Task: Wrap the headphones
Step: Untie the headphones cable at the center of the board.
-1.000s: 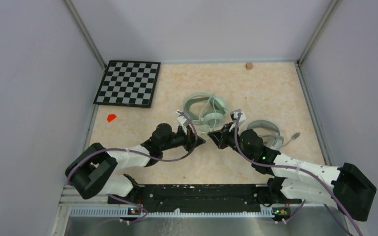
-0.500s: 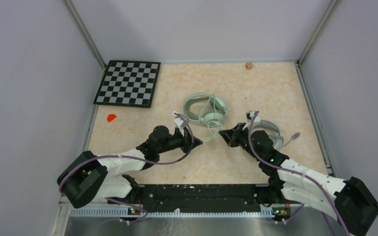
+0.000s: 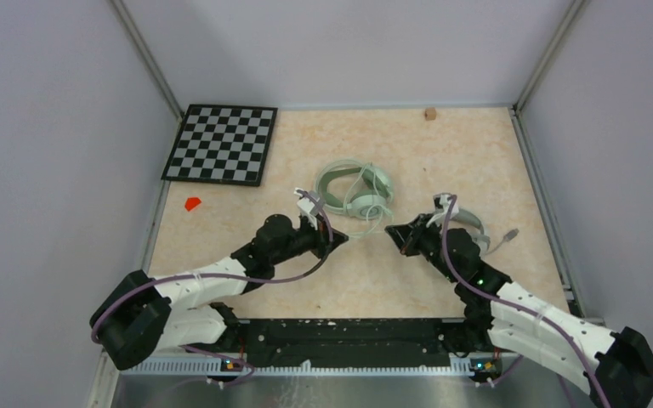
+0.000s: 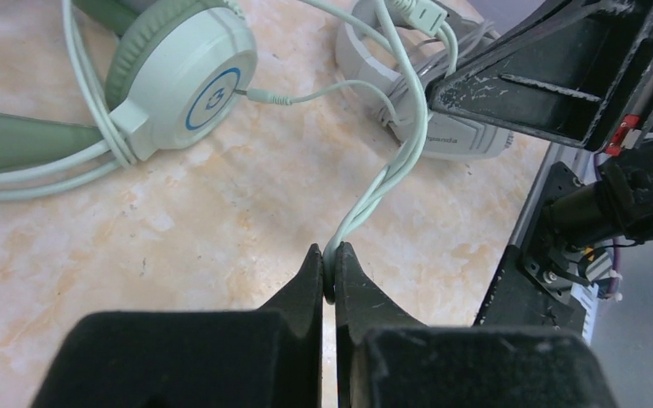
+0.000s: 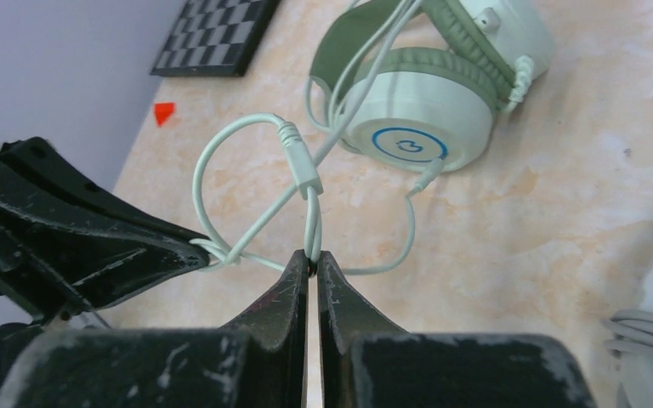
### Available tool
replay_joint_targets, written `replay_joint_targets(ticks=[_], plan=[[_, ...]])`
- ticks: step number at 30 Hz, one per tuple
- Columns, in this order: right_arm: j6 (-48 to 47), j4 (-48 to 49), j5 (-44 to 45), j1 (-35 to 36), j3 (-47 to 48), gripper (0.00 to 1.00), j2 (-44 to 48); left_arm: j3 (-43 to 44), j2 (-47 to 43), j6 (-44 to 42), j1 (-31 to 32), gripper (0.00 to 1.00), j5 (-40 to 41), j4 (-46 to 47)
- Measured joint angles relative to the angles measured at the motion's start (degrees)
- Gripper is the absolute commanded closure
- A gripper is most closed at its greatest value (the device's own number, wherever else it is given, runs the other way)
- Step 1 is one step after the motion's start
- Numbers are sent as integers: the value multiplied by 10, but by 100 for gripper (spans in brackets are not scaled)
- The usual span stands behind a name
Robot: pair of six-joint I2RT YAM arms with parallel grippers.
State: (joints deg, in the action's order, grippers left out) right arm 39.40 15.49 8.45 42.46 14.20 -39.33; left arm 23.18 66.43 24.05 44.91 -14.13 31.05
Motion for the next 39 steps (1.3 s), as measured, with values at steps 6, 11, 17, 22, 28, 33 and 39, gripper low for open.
replay_joint_targets(ticks=[6, 11, 17, 22, 28, 33, 39], plan=[[-53, -117, 39, 0, 105, 100, -70, 11, 3, -3, 0, 100, 32, -29], [-110, -179, 53, 0, 168, 100, -114, 27, 22, -6, 0, 100, 42, -31], [-184, -214, 114, -1, 193, 100, -117, 36, 35, -10, -2, 100, 50, -42], [-299, -156, 217, -12, 176, 100, -93, 35, 42, -13, -14, 100, 70, -98], [-362, -66, 206, -12, 150, 85, -64, 35, 45, -15, -14, 100, 63, -116], [-290, -56, 112, -12, 164, 68, -108, 35, 52, -15, -14, 100, 47, -107], [-141, -69, 7, -12, 206, 61, -216, 33, 57, -15, -14, 100, 26, -89]])
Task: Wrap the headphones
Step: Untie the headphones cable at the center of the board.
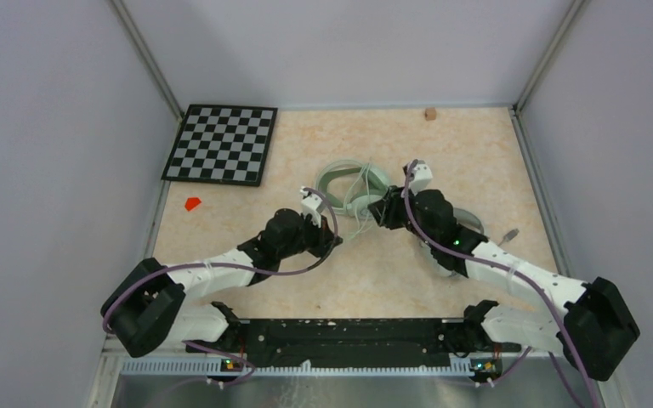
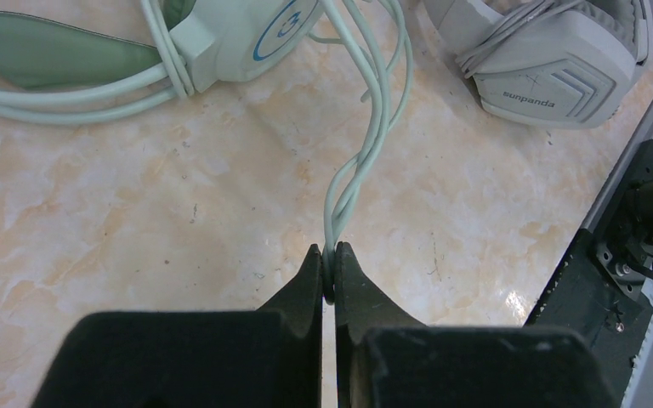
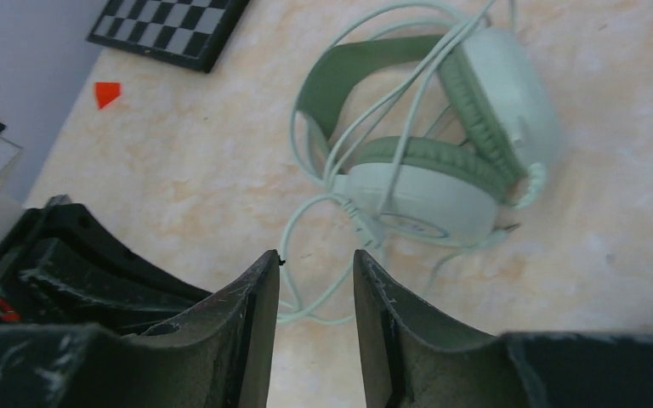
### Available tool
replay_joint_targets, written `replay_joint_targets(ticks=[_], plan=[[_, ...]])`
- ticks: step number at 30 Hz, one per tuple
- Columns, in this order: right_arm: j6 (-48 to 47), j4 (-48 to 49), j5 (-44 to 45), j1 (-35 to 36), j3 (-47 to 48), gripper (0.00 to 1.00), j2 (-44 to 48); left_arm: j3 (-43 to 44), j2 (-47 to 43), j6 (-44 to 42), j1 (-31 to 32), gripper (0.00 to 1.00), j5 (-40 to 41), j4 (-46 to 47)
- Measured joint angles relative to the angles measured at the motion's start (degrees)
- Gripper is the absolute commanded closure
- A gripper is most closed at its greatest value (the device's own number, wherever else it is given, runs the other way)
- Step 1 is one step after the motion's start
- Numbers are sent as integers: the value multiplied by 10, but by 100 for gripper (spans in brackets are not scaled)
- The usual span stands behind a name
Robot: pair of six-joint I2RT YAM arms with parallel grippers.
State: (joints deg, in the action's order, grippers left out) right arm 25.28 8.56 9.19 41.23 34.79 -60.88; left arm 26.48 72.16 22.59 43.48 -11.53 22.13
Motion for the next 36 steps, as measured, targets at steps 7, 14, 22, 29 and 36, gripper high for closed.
replay_joint_targets(ticks=[7, 14, 22, 29, 36], plan=[[141, 69, -96, 0, 0, 55, -59, -9, 0, 0, 0, 100, -6, 10], [168, 73, -82, 0, 1, 56, -98, -10, 0, 0, 0, 100, -8, 12], [169, 105, -97, 2, 9, 63, -170, -10, 0, 0, 0, 100, -11, 14], [161, 156, -119, 6, 9, 69, -203, -10, 0, 0, 0, 100, -12, 14], [137, 319, -155, -1, -43, 69, -184, -17, 0, 3, 0, 100, -18, 24]])
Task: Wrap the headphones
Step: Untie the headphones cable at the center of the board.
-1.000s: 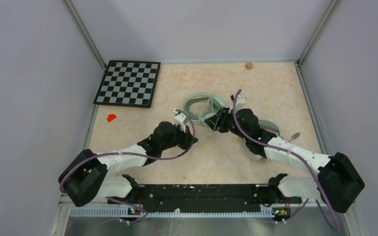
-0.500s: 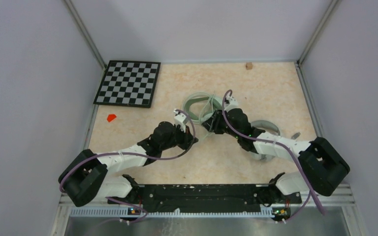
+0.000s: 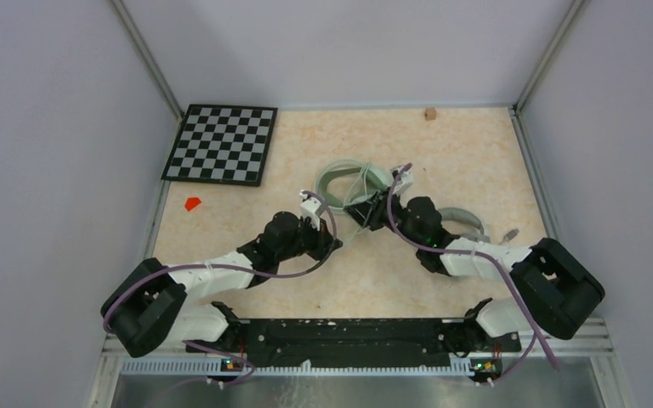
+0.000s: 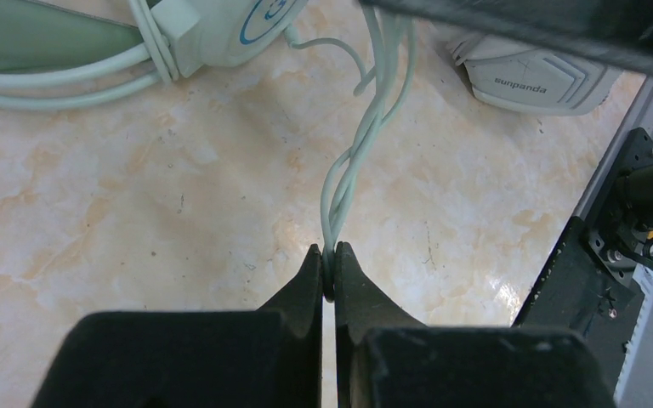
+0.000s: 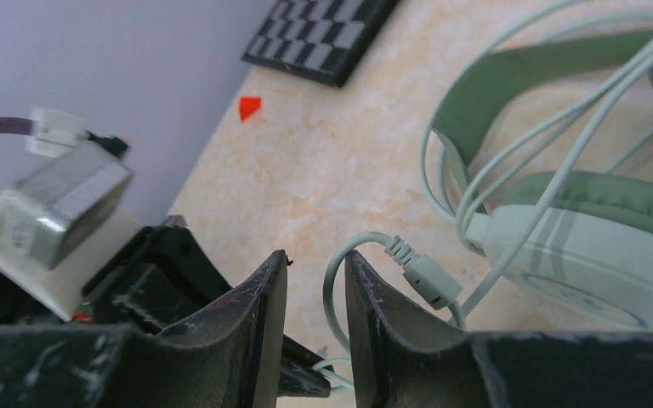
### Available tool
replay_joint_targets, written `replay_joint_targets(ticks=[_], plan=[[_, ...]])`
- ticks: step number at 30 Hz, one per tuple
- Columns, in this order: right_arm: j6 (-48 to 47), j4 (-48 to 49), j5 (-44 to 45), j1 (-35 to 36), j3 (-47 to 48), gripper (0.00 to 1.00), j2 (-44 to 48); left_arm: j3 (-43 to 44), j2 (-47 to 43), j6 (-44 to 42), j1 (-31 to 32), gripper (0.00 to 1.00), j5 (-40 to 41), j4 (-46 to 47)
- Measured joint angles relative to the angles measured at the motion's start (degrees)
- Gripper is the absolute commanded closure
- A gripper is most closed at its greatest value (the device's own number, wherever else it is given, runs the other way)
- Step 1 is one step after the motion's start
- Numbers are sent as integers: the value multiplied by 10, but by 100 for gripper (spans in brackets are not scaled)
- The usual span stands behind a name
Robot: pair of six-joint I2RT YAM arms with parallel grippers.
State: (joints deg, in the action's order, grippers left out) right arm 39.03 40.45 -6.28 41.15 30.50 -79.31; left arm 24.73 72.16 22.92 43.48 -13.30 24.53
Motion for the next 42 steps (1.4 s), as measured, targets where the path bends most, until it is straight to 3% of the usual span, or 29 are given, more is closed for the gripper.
replay_joint_targets(ticks=[7, 12, 19, 21, 23, 29, 35, 42], plan=[[47, 250, -28, -1, -77, 68, 12, -16, 0, 10, 0, 100, -6, 23], [89, 377, -19, -1, -92, 65, -17, -19, 0, 11, 0, 100, -8, 27], [122, 435, 3, -1, -92, 65, -49, -24, -1, 11, 0, 100, -8, 22], [113, 404, 4, -1, -82, 64, -40, -25, -1, 11, 0, 95, -8, 22], [95, 307, 11, -1, -59, 62, -12, -25, -1, 12, 0, 78, -9, 23], [-1, 21, 60, 0, -3, 62, 70, -25, -7, 30, 0, 51, -5, 15], [-83, -164, 78, 0, 5, 64, 117, -13, -59, 23, 0, 38, 27, -32], [-99, -245, 100, 0, 2, 65, 126, 95, -12, -100, -8, 33, 53, -76]])
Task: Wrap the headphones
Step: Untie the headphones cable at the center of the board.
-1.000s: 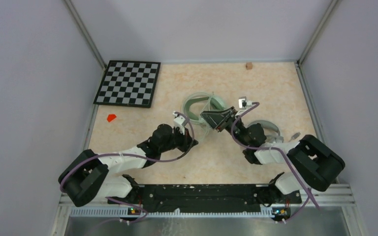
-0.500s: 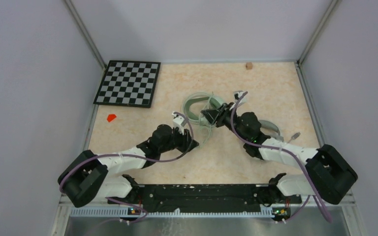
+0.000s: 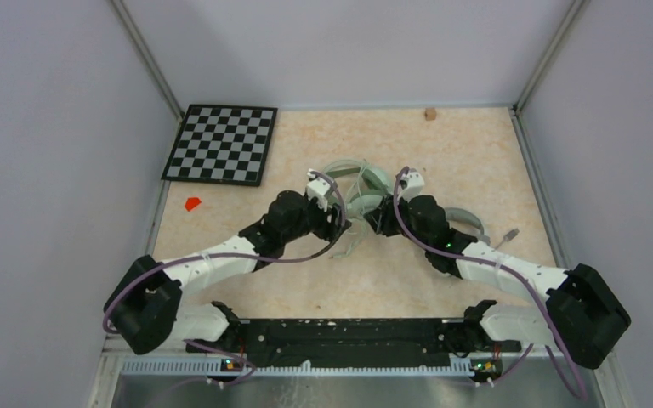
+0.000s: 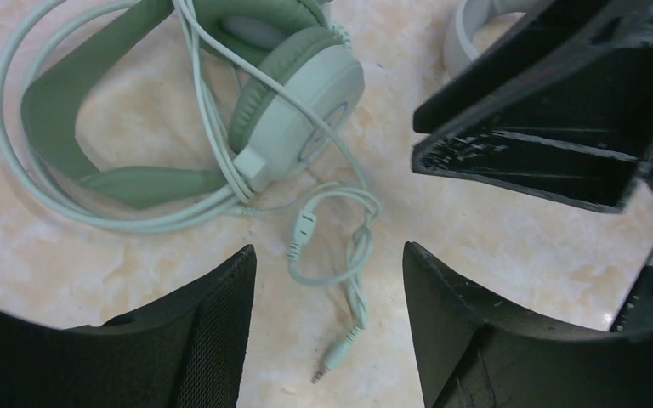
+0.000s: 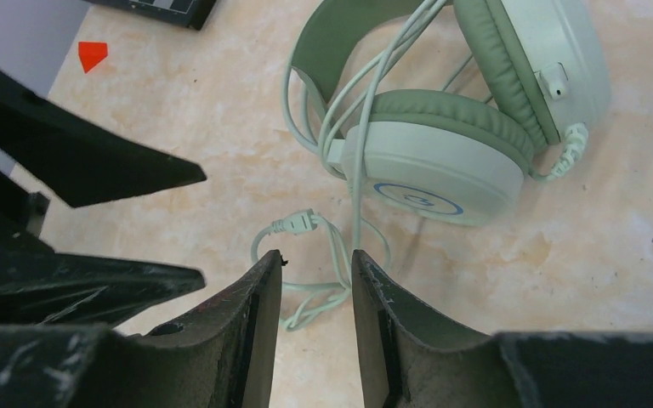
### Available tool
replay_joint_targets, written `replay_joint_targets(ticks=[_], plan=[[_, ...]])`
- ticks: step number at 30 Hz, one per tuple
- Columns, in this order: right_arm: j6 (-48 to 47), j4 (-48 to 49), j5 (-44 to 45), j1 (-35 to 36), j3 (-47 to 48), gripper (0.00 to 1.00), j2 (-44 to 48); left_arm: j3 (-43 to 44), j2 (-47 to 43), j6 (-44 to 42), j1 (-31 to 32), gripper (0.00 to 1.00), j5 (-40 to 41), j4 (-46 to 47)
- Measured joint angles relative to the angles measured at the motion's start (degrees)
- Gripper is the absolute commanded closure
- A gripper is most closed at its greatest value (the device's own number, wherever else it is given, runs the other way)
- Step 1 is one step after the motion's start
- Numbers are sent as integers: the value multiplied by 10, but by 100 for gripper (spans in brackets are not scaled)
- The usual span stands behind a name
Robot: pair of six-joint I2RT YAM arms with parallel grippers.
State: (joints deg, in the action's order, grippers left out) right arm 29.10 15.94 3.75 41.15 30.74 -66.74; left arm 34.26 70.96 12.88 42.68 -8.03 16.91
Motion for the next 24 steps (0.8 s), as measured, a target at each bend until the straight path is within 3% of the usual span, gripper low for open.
replay_joint_targets(ticks=[12, 24], plan=[[4, 8, 0, 0, -7, 65, 0, 110, 165, -128, -66, 32, -132, -67], [7, 33, -9, -1, -23, 65, -1, 154, 259, -145, -103, 34, -261, -84]])
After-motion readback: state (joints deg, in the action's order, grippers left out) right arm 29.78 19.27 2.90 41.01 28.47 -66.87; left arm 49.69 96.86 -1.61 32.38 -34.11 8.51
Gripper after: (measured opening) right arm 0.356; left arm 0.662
